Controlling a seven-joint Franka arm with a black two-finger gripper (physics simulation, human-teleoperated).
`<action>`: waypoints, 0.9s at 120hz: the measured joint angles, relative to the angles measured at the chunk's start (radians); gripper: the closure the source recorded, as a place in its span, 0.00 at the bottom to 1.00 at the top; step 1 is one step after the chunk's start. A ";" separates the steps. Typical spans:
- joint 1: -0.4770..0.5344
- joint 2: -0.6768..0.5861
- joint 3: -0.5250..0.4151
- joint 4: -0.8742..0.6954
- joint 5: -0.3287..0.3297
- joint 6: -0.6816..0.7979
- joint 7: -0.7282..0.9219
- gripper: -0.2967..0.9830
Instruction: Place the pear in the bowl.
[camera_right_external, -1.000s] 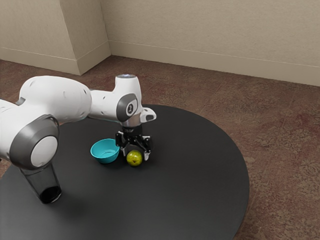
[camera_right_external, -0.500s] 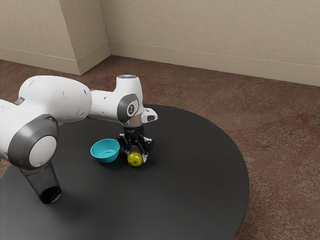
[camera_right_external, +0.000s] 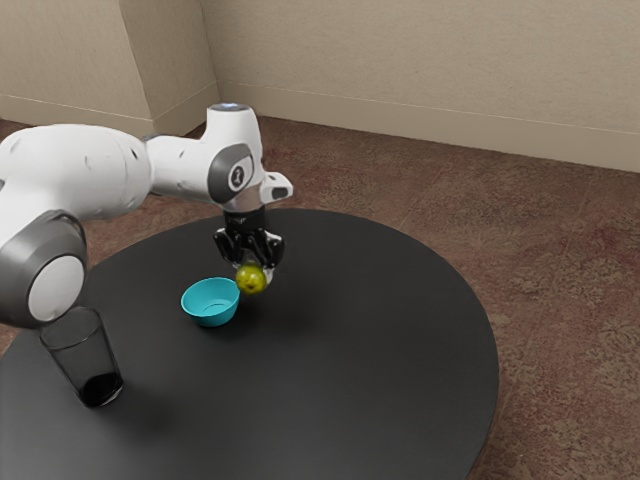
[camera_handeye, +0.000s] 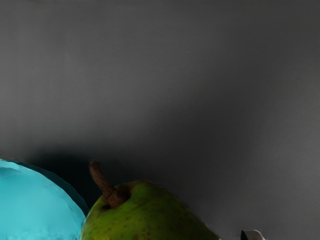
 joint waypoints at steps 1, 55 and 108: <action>0.000 -0.002 0.005 0.001 0.002 -0.002 -0.001 0.67; 0.043 0.021 0.101 0.001 0.022 -0.061 -0.003 0.56; 0.000 -0.389 -0.107 -0.002 0.112 -0.237 0.043 0.27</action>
